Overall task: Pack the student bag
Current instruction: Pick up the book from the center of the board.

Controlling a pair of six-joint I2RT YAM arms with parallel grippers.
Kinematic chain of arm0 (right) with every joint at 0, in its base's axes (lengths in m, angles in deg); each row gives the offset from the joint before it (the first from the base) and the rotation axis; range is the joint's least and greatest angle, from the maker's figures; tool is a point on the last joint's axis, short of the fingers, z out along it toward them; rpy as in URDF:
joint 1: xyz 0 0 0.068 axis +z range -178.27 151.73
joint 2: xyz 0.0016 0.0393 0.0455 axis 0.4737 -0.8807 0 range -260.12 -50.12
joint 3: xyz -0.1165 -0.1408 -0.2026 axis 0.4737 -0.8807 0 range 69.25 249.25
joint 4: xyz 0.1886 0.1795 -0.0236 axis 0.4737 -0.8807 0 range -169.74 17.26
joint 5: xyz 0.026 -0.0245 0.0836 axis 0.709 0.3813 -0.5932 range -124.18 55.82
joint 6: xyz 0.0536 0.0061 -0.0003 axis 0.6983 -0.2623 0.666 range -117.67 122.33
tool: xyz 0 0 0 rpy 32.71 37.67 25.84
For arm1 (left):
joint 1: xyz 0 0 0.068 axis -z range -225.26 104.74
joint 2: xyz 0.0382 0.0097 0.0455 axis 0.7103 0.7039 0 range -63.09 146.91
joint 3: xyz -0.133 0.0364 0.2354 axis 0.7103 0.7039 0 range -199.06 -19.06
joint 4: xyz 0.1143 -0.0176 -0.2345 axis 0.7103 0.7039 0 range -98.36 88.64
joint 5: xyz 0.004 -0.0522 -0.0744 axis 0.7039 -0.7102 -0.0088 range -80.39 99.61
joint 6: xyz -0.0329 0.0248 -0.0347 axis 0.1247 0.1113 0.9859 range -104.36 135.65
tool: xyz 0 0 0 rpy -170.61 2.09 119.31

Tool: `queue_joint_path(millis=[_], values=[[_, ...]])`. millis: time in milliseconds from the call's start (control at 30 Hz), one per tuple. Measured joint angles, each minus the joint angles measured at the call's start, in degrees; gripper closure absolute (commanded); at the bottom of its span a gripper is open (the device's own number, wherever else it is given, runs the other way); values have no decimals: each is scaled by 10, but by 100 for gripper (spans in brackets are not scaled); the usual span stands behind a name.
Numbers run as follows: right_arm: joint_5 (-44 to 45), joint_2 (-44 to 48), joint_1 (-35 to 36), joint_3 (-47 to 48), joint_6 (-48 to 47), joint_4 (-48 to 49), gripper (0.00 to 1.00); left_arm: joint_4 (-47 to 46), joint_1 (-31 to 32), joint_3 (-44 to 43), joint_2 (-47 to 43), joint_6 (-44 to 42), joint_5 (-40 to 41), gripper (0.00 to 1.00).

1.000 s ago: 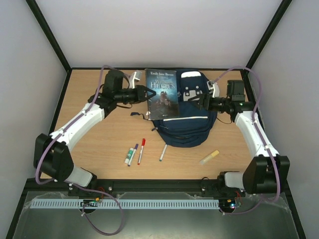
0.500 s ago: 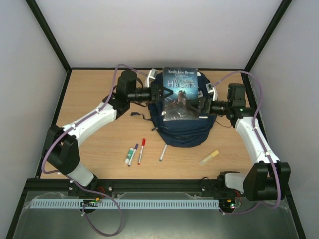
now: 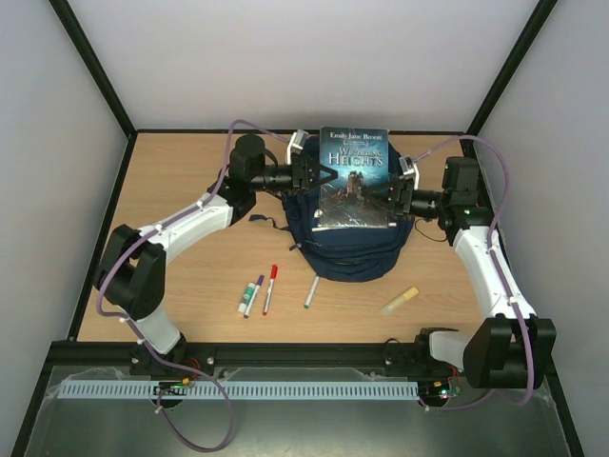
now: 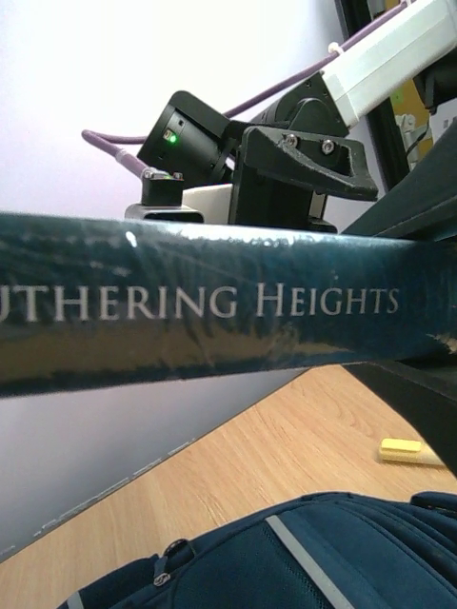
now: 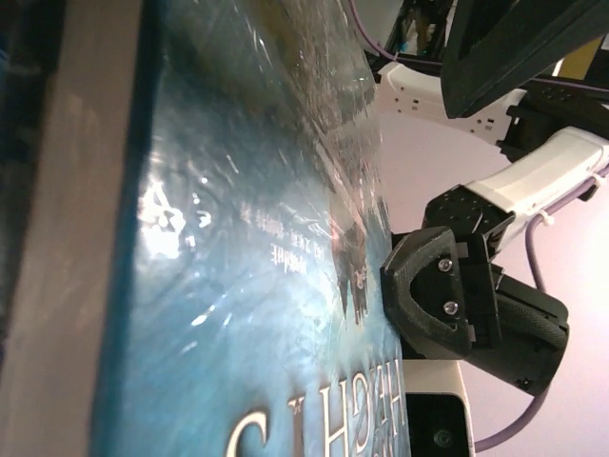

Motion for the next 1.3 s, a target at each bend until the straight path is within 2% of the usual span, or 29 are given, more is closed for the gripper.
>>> queue_joint_path(millis=[167, 233, 333, 667, 867, 933, 1100, 1300], values=[[-8, 1, -5, 0, 44, 10, 39, -35, -1, 0, 15, 19, -17, 98], [-9, 4, -5, 0, 57, 13, 43, -44, -2, 0, 16, 23, -22, 94], [-7, 14, -6, 0, 70, 15, 51, -60, -3, 0, 19, 30, -31, 82], [18, 31, -8, -1, 95, 13, 76, -84, -7, 0, 42, 35, -34, 61], [29, 32, -17, -16, 106, 15, 95, -70, -6, 0, 50, 20, -25, 32], [34, 32, -22, -20, 109, 14, 99, -59, -7, 0, 50, 10, -20, 27], [63, 32, -56, -23, 93, -6, 99, -16, -16, -2, 50, -18, -3, 26], [150, 36, -117, -24, 29, -49, 99, 188, -44, -86, 77, -115, 88, 36]])
